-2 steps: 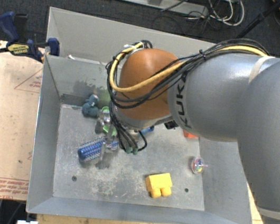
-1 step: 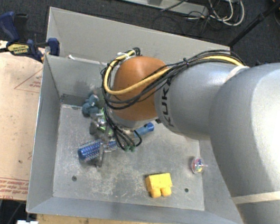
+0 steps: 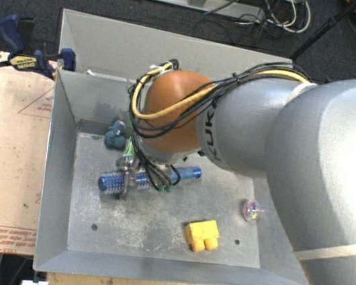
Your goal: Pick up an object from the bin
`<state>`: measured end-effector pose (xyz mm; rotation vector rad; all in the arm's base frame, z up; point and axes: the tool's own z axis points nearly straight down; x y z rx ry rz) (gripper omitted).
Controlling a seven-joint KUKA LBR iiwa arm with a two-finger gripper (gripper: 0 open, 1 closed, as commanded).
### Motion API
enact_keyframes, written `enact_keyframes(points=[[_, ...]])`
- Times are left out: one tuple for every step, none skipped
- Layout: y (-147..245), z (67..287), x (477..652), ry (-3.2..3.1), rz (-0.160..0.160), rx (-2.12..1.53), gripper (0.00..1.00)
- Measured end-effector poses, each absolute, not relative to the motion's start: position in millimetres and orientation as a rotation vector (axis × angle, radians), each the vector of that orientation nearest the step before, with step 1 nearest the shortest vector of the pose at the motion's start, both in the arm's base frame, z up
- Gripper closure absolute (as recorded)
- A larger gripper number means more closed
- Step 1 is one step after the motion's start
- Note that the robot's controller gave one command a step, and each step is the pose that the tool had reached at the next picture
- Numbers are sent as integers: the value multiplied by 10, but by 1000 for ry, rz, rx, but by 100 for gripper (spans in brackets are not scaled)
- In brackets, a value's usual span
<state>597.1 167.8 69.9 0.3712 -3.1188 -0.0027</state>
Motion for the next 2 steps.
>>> enact_keyframes(points=[[1758,1724,5493,-3106,-4,509,100],[1698,2530,5349,-3107,-3,523,100]])
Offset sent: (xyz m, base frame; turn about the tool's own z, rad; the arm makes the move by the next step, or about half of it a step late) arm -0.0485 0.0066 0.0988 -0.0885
